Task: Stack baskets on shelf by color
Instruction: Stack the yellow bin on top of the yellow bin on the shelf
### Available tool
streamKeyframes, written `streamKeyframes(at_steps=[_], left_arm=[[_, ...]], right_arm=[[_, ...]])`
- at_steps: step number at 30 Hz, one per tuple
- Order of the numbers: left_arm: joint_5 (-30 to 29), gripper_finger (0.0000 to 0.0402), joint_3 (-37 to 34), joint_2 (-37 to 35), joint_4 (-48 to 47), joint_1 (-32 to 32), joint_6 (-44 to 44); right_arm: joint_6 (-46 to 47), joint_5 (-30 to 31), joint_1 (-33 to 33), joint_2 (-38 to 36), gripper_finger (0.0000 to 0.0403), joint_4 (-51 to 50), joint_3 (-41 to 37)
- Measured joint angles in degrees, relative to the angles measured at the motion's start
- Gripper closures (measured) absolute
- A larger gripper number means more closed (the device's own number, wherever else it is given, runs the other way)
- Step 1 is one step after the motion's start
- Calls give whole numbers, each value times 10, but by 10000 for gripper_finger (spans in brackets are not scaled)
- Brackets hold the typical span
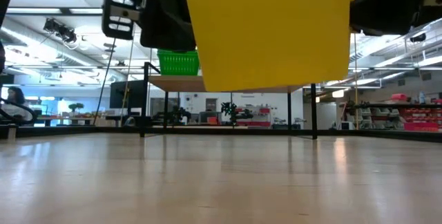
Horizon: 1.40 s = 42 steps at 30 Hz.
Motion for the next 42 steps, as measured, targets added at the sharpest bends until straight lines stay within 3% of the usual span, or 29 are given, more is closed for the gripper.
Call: streamKeyframes(at_steps=[5, 10, 16, 21, 25, 33, 38, 42], left_arm=[[-11, 201, 0, 0, -16, 16, -5], [-76, 204, 1, 0, -42, 29, -67], [-102, 209, 1, 0, -38, 36, -82], [-249, 209, 11, 0, -37, 37, -169], [-350, 210, 26, -1, -67, 38, -243], [-362, 219, 27, -1, -128, 37, -314], [-392, 230, 27, 0, -173, 36, -368], [-424, 239, 27, 0, -215, 35, -391]], right_arm=[[23, 15, 0, 0, 387, -17, 0], [26, 31, -1, 0, 386, -34, 0], [26, 28, -2, 0, 388, -32, 0], [46, 33, -2, 0, 387, -37, 0], [95, 98, -2, 0, 386, -48, 2], [130, 168, -2, 0, 386, -76, 2], [160, 244, -2, 0, 386, -131, 2], [188, 265, -2, 0, 386, -168, 2]])
